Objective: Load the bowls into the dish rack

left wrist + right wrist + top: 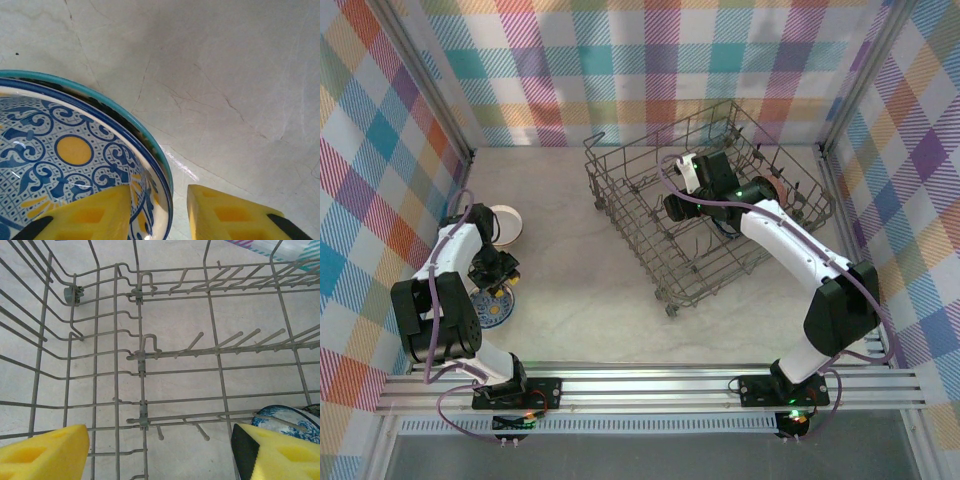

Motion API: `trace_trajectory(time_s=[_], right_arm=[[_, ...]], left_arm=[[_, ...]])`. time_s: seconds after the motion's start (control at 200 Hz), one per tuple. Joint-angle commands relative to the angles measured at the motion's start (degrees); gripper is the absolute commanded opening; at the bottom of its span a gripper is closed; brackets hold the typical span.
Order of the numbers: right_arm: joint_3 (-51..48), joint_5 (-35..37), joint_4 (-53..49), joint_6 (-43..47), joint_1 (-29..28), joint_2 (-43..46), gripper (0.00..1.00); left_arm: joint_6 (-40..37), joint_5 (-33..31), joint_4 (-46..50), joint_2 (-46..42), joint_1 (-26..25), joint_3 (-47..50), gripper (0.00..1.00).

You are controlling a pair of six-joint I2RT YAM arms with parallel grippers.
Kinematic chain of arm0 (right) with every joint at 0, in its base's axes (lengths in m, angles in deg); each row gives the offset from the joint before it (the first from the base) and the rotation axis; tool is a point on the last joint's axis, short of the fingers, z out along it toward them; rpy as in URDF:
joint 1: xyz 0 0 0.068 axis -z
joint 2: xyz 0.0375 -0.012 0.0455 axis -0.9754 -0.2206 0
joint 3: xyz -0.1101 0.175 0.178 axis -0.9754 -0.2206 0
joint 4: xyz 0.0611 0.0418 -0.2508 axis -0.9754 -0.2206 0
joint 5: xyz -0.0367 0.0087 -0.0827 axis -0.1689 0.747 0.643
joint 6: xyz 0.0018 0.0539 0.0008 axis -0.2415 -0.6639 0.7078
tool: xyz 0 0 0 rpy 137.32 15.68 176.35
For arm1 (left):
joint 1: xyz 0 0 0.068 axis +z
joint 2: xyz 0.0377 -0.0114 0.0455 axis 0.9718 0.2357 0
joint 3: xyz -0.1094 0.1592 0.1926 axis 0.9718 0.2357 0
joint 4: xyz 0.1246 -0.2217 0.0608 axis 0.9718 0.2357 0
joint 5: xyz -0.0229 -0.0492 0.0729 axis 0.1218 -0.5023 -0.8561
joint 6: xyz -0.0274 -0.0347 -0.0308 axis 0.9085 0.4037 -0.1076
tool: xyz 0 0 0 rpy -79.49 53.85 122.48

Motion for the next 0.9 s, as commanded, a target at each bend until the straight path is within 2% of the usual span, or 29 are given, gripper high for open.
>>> trace_trajectory(time_s=[0.0,0.26,0.365,0.715,0.895], right_arm=[[-0.9,-0.7,1.3,0.2,-0.2,-0.8,0.76],[-0.9,-0.9,1.3,0.1,-0.2,-0.8,0.76],[-0.9,-1.1,1.3,0.0,-0.2,-0.9,0.76],[-0.8,-1.6,1.4,-0.4,-0.2,-0.9,0.76],[-0.5,-1.9,1.5,-0.4,-0.2,-1.0,0.76]], left_arm=[[-0.9,-0.3,0.7,0.7,0.6,0.2,0.31],[-1.4,0.0,0.7,0.6,0.6,0.6,0.25],[-1.6,0.1,1.0,0.5,0.6,0.4,0.18],[-2.0,0.9,2.5,-1.1,0.6,-0.7,0.1],[-1.4,3.5,2.0,-1.8,0.5,-1.4,0.06]])
